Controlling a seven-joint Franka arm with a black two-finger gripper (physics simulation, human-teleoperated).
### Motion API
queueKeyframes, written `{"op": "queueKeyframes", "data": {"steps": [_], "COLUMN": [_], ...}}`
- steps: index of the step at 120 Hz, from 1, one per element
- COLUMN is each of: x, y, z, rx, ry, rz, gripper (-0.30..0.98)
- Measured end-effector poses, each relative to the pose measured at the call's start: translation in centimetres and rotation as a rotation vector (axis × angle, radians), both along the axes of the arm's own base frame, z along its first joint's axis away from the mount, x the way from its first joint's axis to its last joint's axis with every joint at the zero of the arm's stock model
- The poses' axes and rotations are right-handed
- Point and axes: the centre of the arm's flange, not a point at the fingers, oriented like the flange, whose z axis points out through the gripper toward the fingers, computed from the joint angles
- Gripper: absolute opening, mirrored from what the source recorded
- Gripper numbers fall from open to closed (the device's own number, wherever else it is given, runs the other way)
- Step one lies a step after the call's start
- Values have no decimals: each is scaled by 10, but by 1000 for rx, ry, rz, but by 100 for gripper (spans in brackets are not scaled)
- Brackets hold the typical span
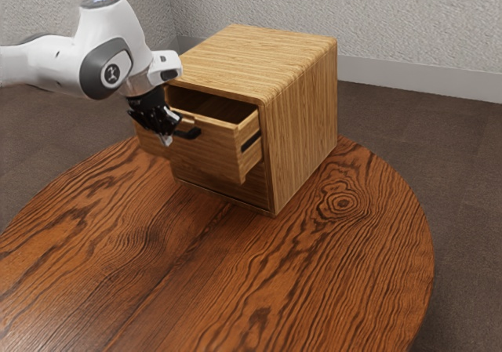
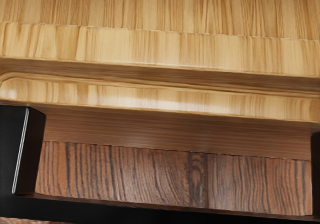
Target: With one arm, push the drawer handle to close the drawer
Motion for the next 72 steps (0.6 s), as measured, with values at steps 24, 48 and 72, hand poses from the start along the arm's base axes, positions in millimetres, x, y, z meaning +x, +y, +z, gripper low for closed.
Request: {"op": "queueKeyframes", "data": {"steps": [24, 48, 72], "x": [21, 38, 54], "y": [-5, -11, -14], "z": [-2, -3, 1], "rx": [2, 1, 4], "ry": [-10, -17, -28], "rz": [-11, -24, -35], "gripper": [-10, -10, -10]}}
